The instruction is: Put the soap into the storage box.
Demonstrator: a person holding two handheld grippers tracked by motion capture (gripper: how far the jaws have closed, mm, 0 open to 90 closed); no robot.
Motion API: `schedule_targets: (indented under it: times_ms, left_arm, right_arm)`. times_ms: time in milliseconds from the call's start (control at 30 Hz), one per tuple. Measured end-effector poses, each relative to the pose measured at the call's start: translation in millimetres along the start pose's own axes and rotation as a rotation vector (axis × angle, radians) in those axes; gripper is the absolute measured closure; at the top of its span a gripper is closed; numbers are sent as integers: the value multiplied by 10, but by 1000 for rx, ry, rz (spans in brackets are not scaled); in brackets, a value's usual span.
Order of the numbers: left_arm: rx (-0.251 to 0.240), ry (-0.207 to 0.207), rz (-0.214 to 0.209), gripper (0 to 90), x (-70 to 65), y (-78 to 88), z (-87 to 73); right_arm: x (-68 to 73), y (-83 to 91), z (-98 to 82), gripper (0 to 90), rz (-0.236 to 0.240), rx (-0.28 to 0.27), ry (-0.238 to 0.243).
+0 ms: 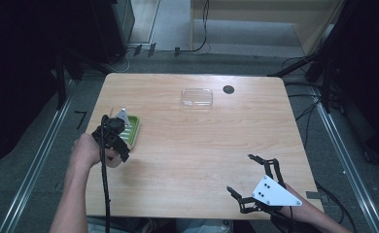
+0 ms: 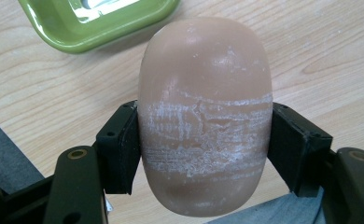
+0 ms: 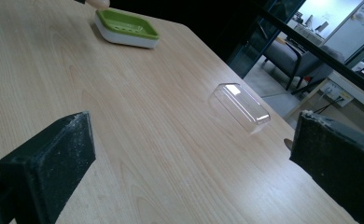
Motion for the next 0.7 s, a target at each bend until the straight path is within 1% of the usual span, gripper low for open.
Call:
schedule_targets:
  times_ms: [33, 67, 167, 233, 267, 333, 400, 433, 467, 533, 567, 600, 700]
  left_arm:
    - [1, -5, 4, 333, 16, 9, 7]
    - [3, 0, 6, 333, 26, 17, 14]
    - [11, -2, -1, 333, 47, 39, 33]
    - [9, -1, 5, 333, 60, 42, 43]
    - [9, 5, -1, 333, 74, 60, 60]
    - [13, 8, 9, 333, 103, 75, 73]
    - [10, 11, 8, 333, 109, 77, 84]
    - [16, 10, -1, 333, 122, 83, 95]
    - [16, 10, -1, 333, 122, 83, 95]
    - [16, 18, 2, 333, 151, 79, 106]
    - [22, 22, -7, 333, 166, 77, 110]
    - [19, 23, 0, 333, 179, 72, 117]
    - [21, 24, -4, 333, 198, 74, 132]
  right_arm:
    - [0, 0, 0, 0, 0, 0, -1]
    - [-1, 0, 0, 0, 0, 0, 0]
    - [-2, 0, 1, 0, 0, -2, -1]
    - [-1, 1, -2, 0, 0, 0, -4]
    - [-2, 0, 1, 0, 0, -2, -2]
    - [-2, 0, 1, 0, 0, -2, -1]
    - [-2, 1, 1, 0, -1, -2, -2]
    - [-2, 1, 1, 0, -1, -2, -1]
    - [-2, 1, 1, 0, -1, -2, -1]
    - [-3, 1, 1, 0, -1, -2, -2]
    - [-3, 2, 1, 0, 0, -4, -3]
    - [-3, 2, 1, 0, 0, -4, -2]
    - [-4, 1, 1, 0, 0, -4, -3]
Point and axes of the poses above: each handheld gripper's, and its own axes: y roughly backward along the jaws, z roughly out of its top, x roughly to its left, the point moved 9 cm from there along -y, roughly forward along the jaws, and after that the axes turned 15 degrees about -y, right-handed, at the moved point
